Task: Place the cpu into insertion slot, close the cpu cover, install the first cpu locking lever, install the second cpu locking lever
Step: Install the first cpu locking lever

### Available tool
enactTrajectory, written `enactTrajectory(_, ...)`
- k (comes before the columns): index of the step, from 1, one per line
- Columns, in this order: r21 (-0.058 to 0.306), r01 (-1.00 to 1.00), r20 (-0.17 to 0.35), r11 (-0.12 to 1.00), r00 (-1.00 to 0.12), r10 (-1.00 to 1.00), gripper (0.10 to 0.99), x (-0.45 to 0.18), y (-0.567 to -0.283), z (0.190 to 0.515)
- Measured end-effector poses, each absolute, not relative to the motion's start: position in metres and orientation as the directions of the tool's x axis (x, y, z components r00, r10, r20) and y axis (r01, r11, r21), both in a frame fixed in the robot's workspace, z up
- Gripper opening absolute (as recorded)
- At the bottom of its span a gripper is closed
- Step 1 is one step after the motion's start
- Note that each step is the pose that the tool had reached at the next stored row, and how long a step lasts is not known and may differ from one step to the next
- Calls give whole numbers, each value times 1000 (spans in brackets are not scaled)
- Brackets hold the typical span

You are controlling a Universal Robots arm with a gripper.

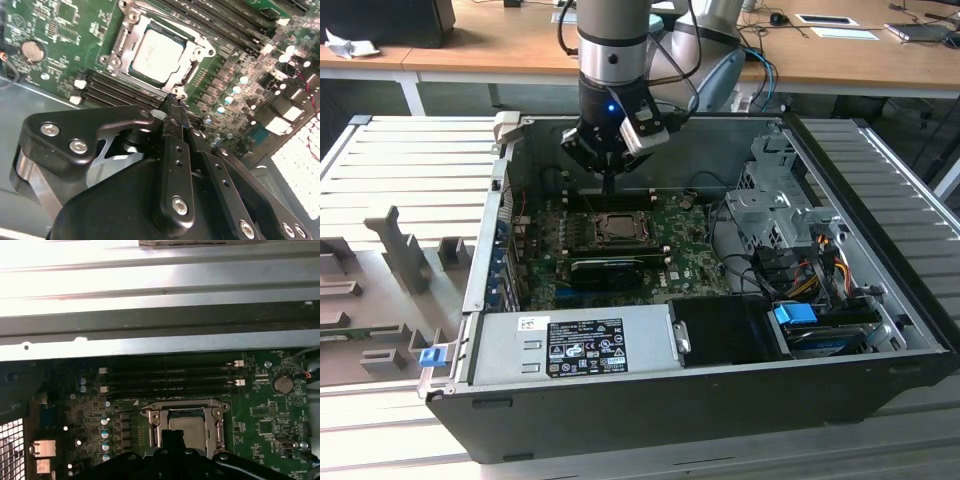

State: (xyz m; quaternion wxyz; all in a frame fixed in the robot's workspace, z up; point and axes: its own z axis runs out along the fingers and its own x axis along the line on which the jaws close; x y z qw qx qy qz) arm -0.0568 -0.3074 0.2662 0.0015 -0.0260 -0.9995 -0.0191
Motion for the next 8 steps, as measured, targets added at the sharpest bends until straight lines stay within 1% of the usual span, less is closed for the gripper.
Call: enactTrajectory(8,38,42,3,998,-999,42,106,-86,-314,266)
